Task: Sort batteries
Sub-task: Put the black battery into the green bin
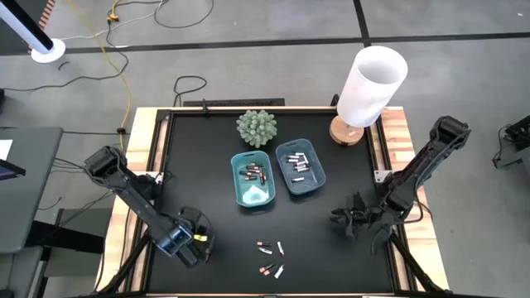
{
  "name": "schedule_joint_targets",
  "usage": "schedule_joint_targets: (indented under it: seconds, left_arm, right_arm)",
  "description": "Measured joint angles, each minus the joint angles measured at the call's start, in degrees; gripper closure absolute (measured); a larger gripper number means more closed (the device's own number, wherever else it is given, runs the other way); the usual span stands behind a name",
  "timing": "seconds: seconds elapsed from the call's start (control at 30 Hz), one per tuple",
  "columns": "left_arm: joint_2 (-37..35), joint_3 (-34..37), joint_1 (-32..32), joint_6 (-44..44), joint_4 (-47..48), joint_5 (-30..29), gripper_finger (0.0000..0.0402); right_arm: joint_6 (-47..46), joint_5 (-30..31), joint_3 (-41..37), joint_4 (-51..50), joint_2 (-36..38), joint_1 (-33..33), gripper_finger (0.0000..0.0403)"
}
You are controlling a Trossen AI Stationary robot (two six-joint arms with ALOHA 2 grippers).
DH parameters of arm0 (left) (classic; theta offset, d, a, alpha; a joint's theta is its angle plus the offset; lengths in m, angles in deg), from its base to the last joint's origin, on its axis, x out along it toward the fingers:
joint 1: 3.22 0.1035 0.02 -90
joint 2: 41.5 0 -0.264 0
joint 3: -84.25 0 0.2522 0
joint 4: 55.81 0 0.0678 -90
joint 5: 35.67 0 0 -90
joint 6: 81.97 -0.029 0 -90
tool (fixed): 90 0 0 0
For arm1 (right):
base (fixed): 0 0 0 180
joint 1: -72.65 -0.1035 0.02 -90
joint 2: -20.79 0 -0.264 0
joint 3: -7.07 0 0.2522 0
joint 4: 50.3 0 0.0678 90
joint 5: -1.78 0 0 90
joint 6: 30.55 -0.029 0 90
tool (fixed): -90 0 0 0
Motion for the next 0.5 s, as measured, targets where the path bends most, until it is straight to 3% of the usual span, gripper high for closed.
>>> schedule_joint_targets:
  seconds: [0.2,0.5]
  left_arm:
    - [2.9,0.0,-3.0,6.8,-0.2,9.5,0.0261]
    - [3.2,-1.2,-7.9,11.5,-0.4,15.5,0.0261]
  right_arm:
    - [-0.9,0.0,0.0,0.0,0.0,-2.5,0.0253]
    - [-0.9,0.1,0.0,-1.0,0.0,-2.9,0.0253]
